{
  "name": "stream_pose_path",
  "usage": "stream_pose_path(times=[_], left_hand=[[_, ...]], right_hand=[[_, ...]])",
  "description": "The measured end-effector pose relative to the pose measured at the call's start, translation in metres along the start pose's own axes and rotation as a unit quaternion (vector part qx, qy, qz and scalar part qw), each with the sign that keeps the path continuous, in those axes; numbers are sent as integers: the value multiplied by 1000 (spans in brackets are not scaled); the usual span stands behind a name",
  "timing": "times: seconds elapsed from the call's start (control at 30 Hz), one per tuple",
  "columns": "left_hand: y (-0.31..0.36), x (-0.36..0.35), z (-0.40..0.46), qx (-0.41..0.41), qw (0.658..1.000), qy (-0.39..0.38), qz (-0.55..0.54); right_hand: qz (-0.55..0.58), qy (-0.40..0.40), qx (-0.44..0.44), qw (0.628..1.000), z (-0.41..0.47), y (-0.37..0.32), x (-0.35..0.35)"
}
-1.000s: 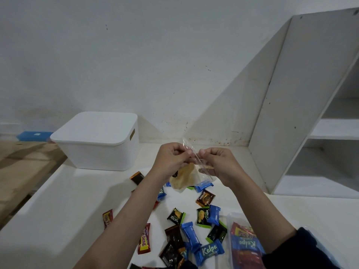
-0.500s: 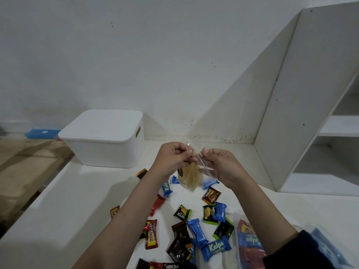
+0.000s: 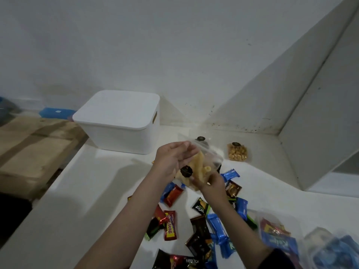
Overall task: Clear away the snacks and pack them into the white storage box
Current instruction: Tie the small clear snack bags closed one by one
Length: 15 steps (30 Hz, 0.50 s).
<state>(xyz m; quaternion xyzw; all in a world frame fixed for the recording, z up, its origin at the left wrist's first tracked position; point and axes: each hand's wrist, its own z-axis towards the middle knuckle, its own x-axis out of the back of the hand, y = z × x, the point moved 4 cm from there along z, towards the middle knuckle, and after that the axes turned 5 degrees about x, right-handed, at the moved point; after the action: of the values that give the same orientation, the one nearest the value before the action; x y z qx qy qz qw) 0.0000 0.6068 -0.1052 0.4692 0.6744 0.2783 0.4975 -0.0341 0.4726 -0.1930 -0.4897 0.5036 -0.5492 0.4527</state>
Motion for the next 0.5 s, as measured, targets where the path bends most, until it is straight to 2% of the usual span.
stream_pose_path(times=[0.1, 0.17, 0.23, 0.37, 0.5], left_hand=[[-2, 37, 25, -7, 990, 87, 106], [-6, 63, 45, -29, 964, 146, 219], [-17, 83, 69, -5, 947, 141, 287], [-39, 107, 118, 104, 951, 61, 286], [-40, 115, 163, 107, 951, 76, 278]], right_hand=[[11, 10, -41, 999, 21, 10, -16], [14, 9, -61, 998, 37, 13, -24], [6, 9, -83, 997, 57, 16, -33], [3, 23, -142, 990, 98, 31, -52], [-12, 63, -165, 984, 131, 49, -66]])
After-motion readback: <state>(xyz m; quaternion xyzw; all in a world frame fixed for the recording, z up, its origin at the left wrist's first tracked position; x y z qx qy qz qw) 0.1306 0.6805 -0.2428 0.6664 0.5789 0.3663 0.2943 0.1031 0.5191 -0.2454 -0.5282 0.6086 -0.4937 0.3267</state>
